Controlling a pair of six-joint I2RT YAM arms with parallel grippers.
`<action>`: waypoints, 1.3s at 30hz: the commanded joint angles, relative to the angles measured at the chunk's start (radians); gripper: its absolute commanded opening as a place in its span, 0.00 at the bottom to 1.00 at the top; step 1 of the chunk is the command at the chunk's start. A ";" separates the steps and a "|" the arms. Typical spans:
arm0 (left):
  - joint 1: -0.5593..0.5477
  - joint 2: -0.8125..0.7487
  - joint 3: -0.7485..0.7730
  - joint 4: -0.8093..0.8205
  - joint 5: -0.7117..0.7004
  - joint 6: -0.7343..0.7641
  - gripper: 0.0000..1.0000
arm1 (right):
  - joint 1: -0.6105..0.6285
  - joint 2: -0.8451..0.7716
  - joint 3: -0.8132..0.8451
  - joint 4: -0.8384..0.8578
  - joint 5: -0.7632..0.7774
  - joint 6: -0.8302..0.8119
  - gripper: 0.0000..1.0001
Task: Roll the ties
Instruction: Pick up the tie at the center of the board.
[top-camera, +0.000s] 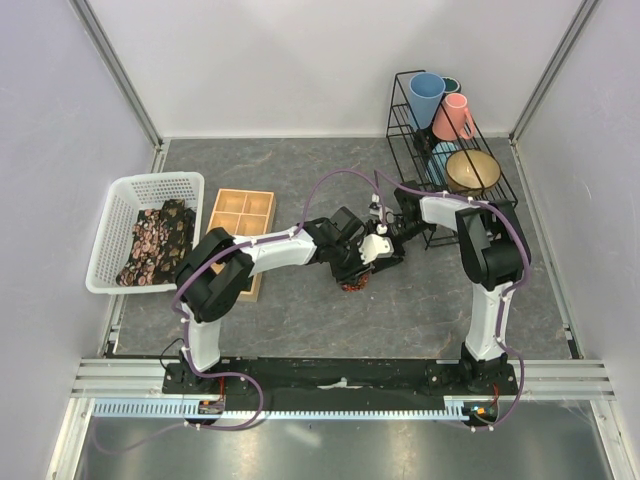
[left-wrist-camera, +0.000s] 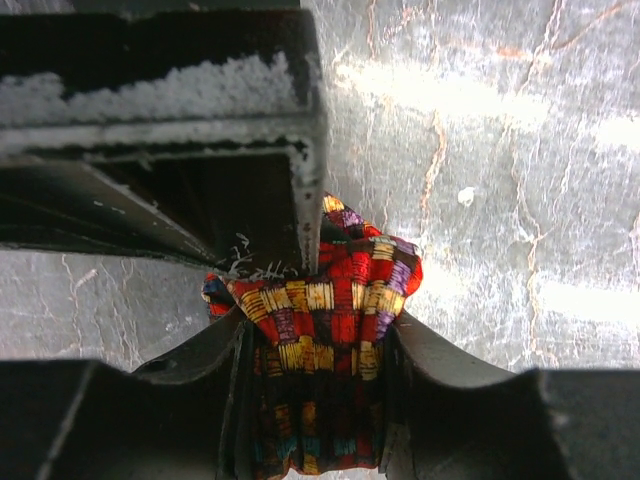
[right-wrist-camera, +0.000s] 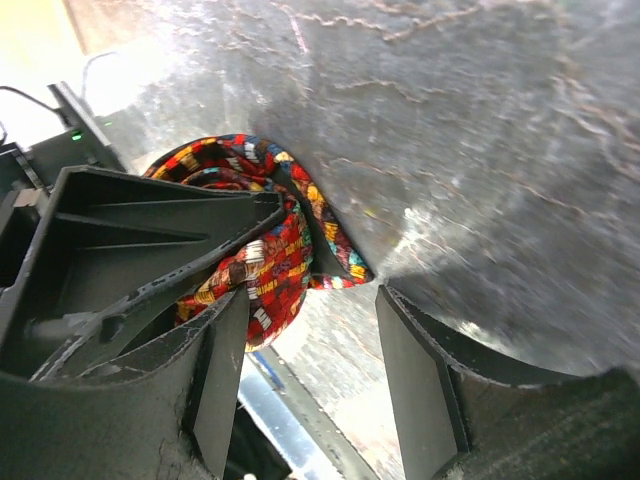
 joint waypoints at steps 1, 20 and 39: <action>-0.007 0.062 -0.017 -0.076 -0.038 0.029 0.02 | 0.000 0.054 -0.012 0.057 -0.131 0.003 0.64; -0.009 0.063 -0.014 -0.078 -0.052 0.024 0.02 | -0.032 -0.095 0.005 0.055 -0.021 0.075 0.58; -0.007 -0.019 -0.334 0.408 -0.005 -0.180 0.02 | -0.012 -0.029 -0.043 0.026 -0.131 -0.051 0.89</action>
